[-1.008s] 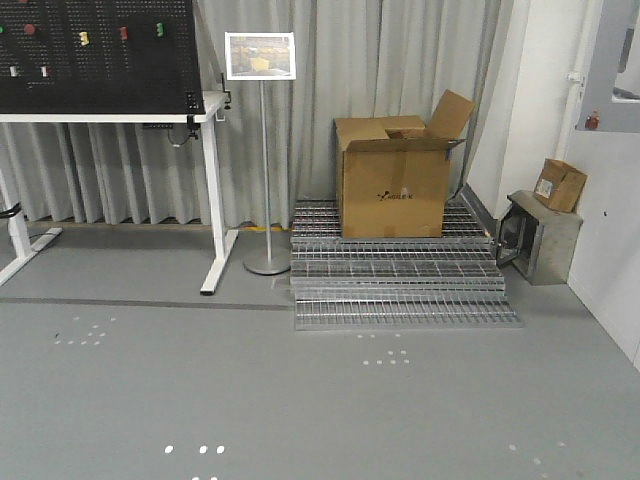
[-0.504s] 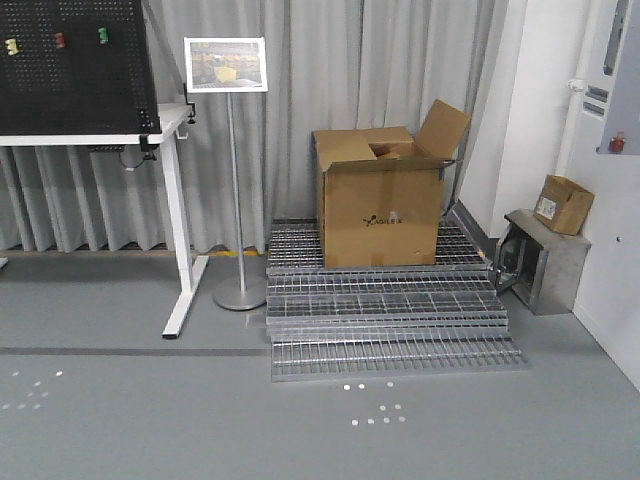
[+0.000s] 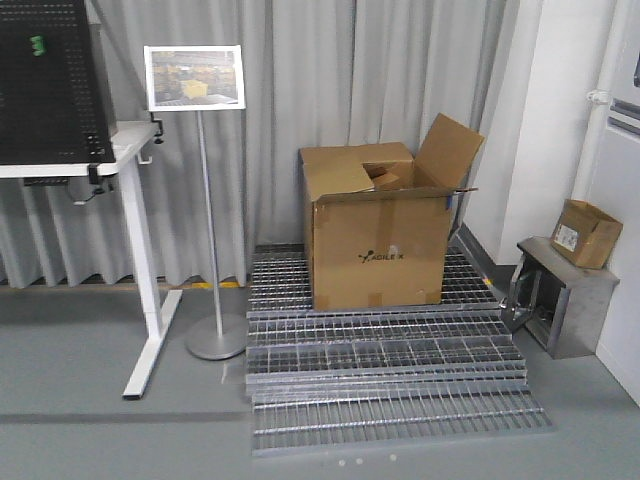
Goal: Sort red and green spoons into left cabinet
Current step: 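Drive the base toward the open white cabinet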
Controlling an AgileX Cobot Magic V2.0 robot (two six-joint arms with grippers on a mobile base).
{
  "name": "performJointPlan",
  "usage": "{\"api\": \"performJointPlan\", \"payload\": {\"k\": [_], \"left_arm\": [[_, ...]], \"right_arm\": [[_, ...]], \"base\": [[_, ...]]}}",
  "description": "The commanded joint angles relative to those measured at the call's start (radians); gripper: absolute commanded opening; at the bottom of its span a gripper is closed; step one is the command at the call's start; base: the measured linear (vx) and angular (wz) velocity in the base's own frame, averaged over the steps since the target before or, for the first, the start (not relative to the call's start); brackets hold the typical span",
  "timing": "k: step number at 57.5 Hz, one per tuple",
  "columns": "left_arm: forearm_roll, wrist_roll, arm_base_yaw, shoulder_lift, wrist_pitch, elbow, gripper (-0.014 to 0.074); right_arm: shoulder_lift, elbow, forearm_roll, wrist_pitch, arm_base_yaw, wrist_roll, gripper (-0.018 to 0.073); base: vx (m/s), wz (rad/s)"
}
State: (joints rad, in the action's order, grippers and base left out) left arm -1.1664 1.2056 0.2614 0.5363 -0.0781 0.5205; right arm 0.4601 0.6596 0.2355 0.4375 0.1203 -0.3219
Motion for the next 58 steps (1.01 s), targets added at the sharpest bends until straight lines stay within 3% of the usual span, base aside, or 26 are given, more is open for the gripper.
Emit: {"api": "performJointPlan", "payload": {"k": [1, 19, 58], "left_arm": [[-0.016, -0.007, 0.006, 0.002, 0.036, 0.028, -0.0001], [-0.016, -0.007, 0.006, 0.002, 0.037, 0.028, -0.0001], [-0.016, -0.007, 0.006, 0.002, 0.037, 0.028, -0.0001]], "right_arm": [[0.006, 0.027, 0.002, -0.083, -0.004, -0.003, -0.0004], [0.007, 0.027, 0.002, -0.082, -0.004, -0.003, -0.0004], [0.007, 0.027, 0.002, -0.082, -0.004, -0.003, -0.0004]], "base": [[0.57, -0.12], [0.55, -0.31], [0.48, -0.56]]}}
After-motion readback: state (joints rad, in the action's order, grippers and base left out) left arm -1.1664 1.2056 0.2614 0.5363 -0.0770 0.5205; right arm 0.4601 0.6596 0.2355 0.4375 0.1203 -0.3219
